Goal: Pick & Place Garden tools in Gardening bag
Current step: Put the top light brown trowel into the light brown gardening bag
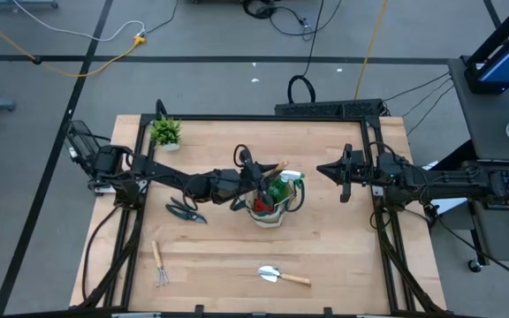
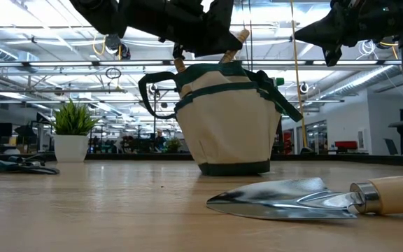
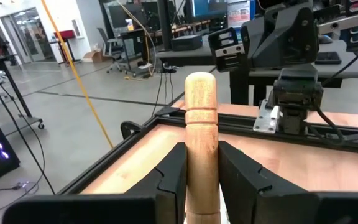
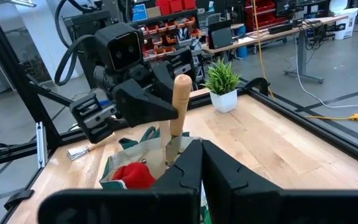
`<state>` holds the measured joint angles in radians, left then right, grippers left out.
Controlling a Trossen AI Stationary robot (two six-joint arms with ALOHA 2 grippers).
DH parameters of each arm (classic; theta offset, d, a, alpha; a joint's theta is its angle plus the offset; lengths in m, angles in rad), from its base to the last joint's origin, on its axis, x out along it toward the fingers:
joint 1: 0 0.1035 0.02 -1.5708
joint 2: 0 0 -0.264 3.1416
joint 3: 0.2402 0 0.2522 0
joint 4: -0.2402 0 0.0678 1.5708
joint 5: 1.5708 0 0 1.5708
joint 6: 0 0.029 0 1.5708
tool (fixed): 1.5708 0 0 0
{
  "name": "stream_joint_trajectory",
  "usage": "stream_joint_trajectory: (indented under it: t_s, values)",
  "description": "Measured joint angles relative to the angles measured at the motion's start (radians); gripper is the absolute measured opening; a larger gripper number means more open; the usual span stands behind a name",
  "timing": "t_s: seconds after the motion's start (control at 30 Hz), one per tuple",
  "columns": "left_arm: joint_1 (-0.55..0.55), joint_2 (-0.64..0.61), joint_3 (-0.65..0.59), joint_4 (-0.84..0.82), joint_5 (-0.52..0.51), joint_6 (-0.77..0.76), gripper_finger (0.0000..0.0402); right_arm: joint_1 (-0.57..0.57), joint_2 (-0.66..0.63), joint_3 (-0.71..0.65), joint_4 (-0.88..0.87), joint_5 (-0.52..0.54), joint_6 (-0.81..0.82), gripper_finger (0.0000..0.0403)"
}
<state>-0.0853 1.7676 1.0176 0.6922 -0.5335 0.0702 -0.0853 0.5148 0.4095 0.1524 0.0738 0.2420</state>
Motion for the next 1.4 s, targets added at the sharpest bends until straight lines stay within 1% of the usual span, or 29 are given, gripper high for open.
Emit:
stream_joint_trajectory:
  t_s: [0.3,0.73,1.07,1.3,1.4]
  values:
    - [0.000,0.000,0.000,0.016,0.000,-0.003,0.0074,0.000,0.000,0.000,0.000,0.000,0.000,0.0000]
    - [0.000,0.007,0.000,-0.009,-0.046,-0.013,0.0074,0.000,0.000,0.000,0.000,0.000,0.000,0.0000]
    - [0.001,0.036,0.000,0.009,-0.034,-0.031,0.0074,0.000,0.000,0.000,0.000,0.000,0.000,0.0000]
    - [0.006,0.037,0.000,-0.027,-0.032,-0.038,0.0075,0.000,0.000,0.000,0.000,0.000,0.000,0.0000]
    - [0.010,0.037,0.000,-0.048,-0.031,-0.070,0.0084,0.000,0.000,0.000,0.000,0.000,0.000,0.0000]
